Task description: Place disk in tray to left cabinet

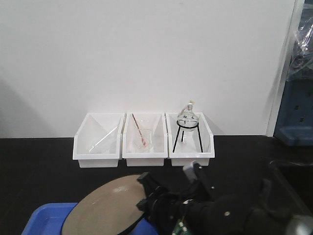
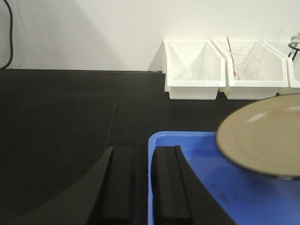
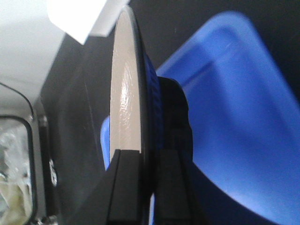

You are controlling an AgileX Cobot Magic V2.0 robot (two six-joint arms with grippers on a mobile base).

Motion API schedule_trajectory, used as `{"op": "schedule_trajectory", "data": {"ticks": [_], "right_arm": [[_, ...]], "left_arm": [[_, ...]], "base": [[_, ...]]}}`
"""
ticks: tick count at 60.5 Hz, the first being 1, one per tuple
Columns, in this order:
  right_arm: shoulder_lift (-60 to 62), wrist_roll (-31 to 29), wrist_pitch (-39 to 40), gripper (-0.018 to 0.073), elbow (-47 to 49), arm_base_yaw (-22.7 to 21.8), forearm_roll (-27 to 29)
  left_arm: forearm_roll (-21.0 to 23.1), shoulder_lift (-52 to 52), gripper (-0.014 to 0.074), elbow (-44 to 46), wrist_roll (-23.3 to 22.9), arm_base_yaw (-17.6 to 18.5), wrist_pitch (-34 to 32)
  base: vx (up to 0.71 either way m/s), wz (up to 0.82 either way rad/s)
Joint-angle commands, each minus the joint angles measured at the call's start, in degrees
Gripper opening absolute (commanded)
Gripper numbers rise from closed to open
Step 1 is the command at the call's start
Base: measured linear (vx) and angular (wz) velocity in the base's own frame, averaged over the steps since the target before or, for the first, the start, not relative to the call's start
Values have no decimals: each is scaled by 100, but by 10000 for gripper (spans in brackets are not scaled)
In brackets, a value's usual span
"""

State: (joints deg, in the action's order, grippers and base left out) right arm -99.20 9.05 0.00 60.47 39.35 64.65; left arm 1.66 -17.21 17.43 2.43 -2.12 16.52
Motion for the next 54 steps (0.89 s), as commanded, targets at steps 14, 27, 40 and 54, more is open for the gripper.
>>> {"op": "schedule_trajectory", "data": {"ticks": [14,27,40,54], "right_arm": [[-816,-112,199,13,501,406,-28],[-921,-1401,-206,81,501,406,-494],[-921,-2559,-348,312,501,406,-494],[-916,-3215,-305,585,501,400,-494]], "left_arm": [[48,-69,275,185,-49,30,-471],[48,-69,275,185,-49,30,-471],[48,-69,275,185,-49,30,-471],[48,-69,275,185,-49,30,-471]], "base": [[0,0],[0,0],[0,0],[0,0]]}}
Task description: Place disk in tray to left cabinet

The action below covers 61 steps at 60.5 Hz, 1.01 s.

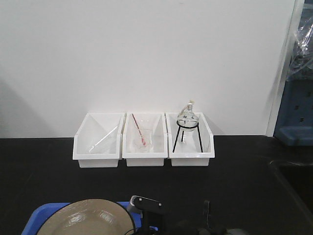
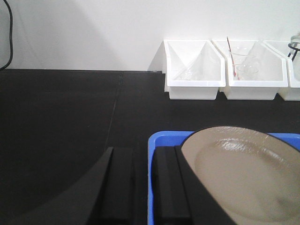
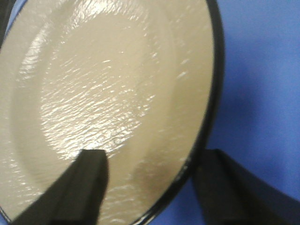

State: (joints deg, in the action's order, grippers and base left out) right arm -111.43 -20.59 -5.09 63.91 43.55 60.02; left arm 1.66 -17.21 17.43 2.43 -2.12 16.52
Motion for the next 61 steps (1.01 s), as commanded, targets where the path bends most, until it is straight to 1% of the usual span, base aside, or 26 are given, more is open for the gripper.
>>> {"op": "schedule_trajectory", "data": {"ticks": [1,6,11,16,26,33,37,41,46,52,55,61], "right_arm": [[308,-268,204,596,157,-20,-30],[322,-339,193,610,157,-57,-46],[444,-504,-48,597,157,-249,-153],[628,-591,-482,580,157,-553,-258],[1157,-591,-1388,554,157,-1365,-312],[1352,-591,-1401,542,157,-1669,-284],[1367,-549,-1586,540,157,-1775,-283],[1367,-570,-1661,540,162,-1788,-316],[1367,-785,-1726,540,162,-1783,-542],[1367,-856,-1877,540,162,-1783,-848],[1367,-771,-1975,540,162,-1783,-997],[1367,-209,-2050,540,162,-1783,-1356]], "left_arm": [[48,-69,275,185,-49,30,-471],[48,-69,275,185,-49,30,-471],[48,-69,275,185,-49,30,-471],[48,-69,275,185,-49,30,-471],[48,-69,275,185,-49,30,-488],[48,-69,278,185,-61,30,-393],[48,-100,293,204,-61,30,-226],[48,-216,316,293,-61,30,-28],[48,-553,365,573,-79,30,390],[48,-1156,433,994,-324,30,817],[48,-1539,465,1219,-396,30,990],[48,-2287,492,1598,-495,30,1242]], "base": [[0,0],[0,0],[0,0],[0,0],[0,0],[0,0],[0,0],[0,0],[0,0],[0,0],[0,0],[0,0]]}}
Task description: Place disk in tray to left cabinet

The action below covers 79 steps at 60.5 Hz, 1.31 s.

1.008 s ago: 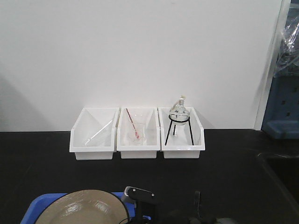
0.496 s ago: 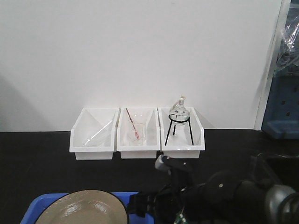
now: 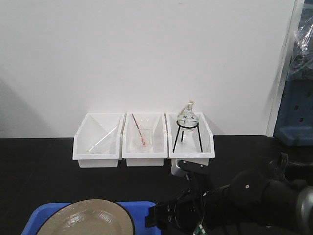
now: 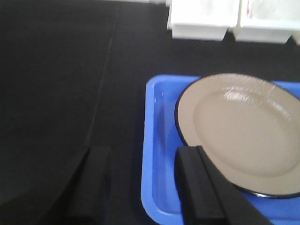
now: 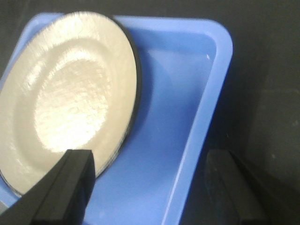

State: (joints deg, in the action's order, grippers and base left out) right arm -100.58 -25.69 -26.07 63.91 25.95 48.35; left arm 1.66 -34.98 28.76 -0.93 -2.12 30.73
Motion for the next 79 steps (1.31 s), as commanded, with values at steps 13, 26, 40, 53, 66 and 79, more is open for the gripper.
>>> {"op": "schedule_trajectory", "data": {"ticks": [13,26,40,53,66,79], "right_arm": [[166,864,-22,540,162,-23,-787],[-82,894,-134,540,162,-23,-729],[-167,896,-31,540,162,-23,-743],[-167,932,-43,540,227,-23,-744],[-214,1192,-199,540,316,-23,-769],[-670,1208,-590,540,900,-23,-821]], "left_arm": [[48,-2404,491,1403,3,30,365],[48,-4089,491,2336,499,30,518],[207,-5477,491,3034,726,30,507],[794,-6250,491,3327,1385,30,451],[951,-6681,491,3316,1557,30,305],[1433,-6801,491,3316,1726,30,418]], "base": [[0,0],[0,0],[0,0],[0,0],[0,0],[0,0]]}}
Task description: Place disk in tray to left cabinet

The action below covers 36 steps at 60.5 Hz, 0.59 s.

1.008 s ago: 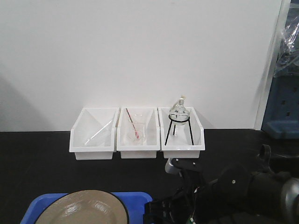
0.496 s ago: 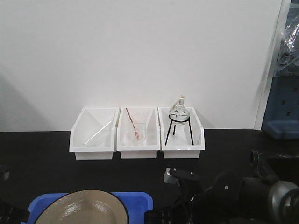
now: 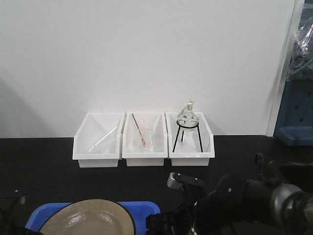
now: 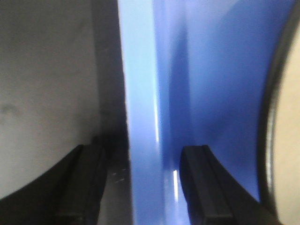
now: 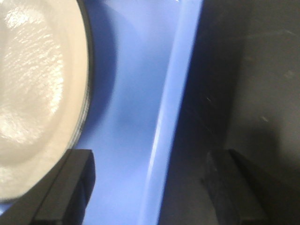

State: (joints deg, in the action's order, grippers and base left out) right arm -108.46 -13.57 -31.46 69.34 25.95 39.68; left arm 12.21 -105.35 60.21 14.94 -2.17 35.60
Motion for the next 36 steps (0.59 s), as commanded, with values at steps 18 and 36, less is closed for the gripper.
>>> {"op": "schedule_trajectory", "data": {"ticks": [18,36], "right_arm": [[-313,412,-163,496,656,-23,-389],[-683,438,-288,495,1052,0,-328]], "left_arm": [[564,236,491,171,352,36,137],[564,236,491,171,352,36,120]], "base": [[0,0],[0,0]]}}
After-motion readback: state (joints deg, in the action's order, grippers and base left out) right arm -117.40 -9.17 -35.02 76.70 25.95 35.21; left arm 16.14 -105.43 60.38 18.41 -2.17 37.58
